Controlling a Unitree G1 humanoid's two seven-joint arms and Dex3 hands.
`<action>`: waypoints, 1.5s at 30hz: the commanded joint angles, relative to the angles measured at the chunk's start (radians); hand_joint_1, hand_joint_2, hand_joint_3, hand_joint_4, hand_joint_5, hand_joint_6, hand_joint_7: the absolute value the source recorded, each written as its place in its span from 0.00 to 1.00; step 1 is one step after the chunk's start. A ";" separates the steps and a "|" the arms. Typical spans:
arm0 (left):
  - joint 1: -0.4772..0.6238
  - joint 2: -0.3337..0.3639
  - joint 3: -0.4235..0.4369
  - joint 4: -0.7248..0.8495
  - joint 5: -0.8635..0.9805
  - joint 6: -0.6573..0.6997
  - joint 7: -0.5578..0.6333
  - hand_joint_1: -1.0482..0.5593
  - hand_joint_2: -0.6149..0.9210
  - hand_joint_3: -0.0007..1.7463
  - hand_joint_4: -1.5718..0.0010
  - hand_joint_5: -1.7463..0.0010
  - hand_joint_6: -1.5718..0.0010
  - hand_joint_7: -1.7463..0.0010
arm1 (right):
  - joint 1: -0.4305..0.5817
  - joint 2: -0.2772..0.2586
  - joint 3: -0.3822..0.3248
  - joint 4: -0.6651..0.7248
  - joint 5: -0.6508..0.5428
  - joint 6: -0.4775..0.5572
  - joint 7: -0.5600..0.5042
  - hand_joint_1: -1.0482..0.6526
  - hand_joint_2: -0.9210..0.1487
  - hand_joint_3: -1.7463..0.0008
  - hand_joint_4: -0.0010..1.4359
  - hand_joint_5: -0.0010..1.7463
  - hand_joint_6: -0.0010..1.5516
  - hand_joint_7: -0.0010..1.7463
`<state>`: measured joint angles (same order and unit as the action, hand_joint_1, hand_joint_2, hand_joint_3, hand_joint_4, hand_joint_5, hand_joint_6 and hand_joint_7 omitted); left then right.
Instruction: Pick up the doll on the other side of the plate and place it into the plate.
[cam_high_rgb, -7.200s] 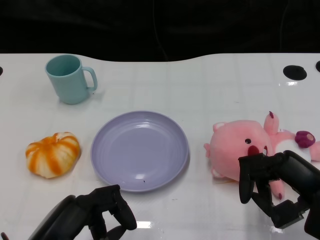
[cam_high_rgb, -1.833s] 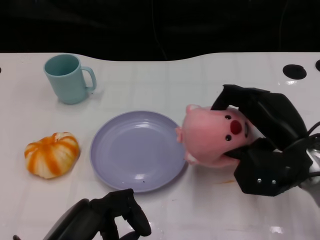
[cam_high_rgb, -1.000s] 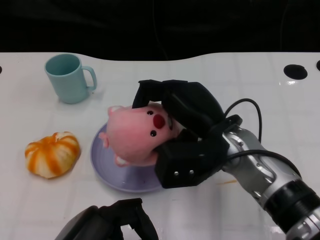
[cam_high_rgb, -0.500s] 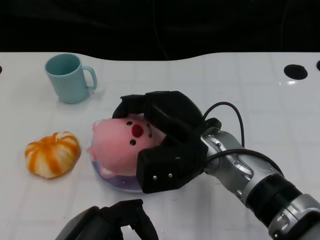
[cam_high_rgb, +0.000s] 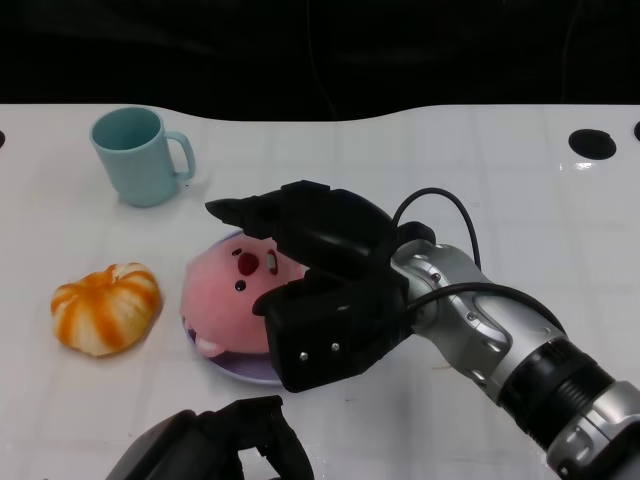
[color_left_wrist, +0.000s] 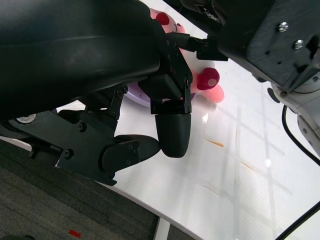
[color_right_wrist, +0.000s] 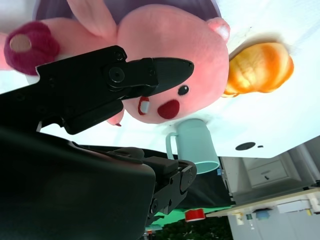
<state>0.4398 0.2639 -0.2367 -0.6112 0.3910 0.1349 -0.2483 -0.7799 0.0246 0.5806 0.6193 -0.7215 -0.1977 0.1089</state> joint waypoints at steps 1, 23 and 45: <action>-0.007 0.002 0.001 0.006 -0.006 -0.004 0.006 0.51 0.92 0.39 0.58 0.00 0.58 0.30 | 0.031 -0.054 -0.018 -0.078 0.034 -0.012 0.043 0.06 0.00 0.85 0.00 0.11 0.03 0.00; -0.028 -0.001 -0.008 0.000 0.004 0.021 0.000 0.50 0.91 0.40 0.57 0.00 0.58 0.31 | 0.390 -0.355 -0.261 -0.568 0.421 -0.090 0.323 0.22 0.00 0.88 0.04 0.33 0.15 0.04; -0.039 -0.003 0.013 0.006 -0.028 0.025 -0.003 0.52 0.90 0.41 0.56 0.00 0.57 0.32 | 0.705 -0.543 -0.482 -0.799 0.609 0.005 0.428 0.59 0.00 0.94 0.53 0.56 0.62 0.15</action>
<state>0.4039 0.2518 -0.2350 -0.6061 0.3744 0.1713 -0.2498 -0.0946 -0.4939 0.1235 -0.1527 -0.1334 -0.2084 0.5253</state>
